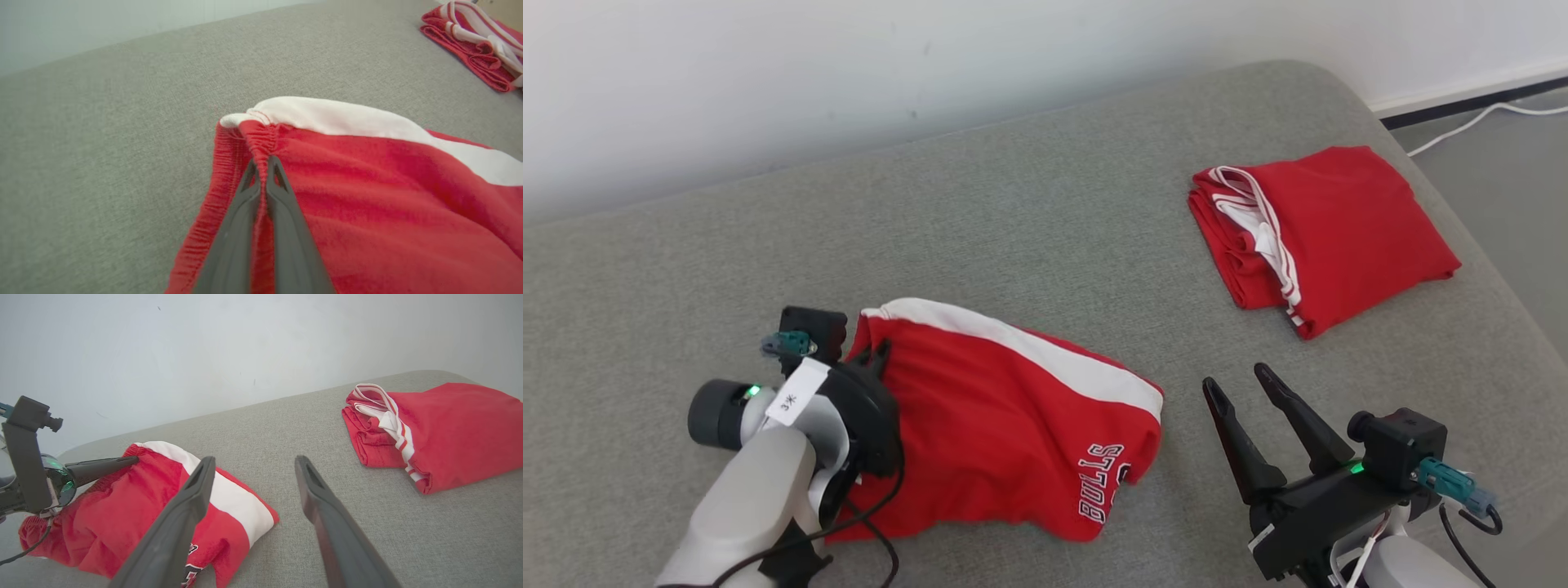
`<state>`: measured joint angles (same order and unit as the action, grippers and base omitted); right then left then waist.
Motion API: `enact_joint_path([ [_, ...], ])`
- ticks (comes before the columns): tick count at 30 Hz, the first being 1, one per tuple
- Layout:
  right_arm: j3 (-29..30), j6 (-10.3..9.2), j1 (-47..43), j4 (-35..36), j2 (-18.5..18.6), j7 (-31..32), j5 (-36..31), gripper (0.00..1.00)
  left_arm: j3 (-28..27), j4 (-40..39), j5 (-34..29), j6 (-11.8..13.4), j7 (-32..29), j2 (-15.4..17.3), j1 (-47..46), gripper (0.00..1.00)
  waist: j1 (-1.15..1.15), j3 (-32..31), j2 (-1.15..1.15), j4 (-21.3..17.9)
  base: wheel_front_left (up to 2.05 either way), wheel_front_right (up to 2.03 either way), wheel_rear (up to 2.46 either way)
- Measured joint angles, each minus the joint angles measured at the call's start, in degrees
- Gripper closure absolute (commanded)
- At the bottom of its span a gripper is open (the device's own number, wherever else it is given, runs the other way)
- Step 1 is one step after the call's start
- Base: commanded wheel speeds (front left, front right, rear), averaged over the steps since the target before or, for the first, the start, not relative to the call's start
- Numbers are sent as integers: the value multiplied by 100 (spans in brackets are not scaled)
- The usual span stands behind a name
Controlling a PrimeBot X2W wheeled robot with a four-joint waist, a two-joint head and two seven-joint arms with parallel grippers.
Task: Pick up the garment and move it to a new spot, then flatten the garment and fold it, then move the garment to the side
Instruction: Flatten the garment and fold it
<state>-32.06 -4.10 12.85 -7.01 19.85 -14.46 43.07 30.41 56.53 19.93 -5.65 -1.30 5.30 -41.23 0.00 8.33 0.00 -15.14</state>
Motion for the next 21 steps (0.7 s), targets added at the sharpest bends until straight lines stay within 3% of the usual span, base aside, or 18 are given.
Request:
enact_joint_path([
  [7,122,5,-96,-7,-35,-1,-25,0,-330,-56,238,-40,472,47,-205,100,0,-81,0,244,0,0,0],
  [12,188,36,-96,-47,-70,-1,-33,0,-587,-236,374,9,888,318,-153,100,0,-163,0,493,0,0,0],
  [21,205,115,-221,-247,-219,-1,-75,0,-196,-844,379,-92,1301,164,1484,100,-1,-408,0,964,0,0,0],
])
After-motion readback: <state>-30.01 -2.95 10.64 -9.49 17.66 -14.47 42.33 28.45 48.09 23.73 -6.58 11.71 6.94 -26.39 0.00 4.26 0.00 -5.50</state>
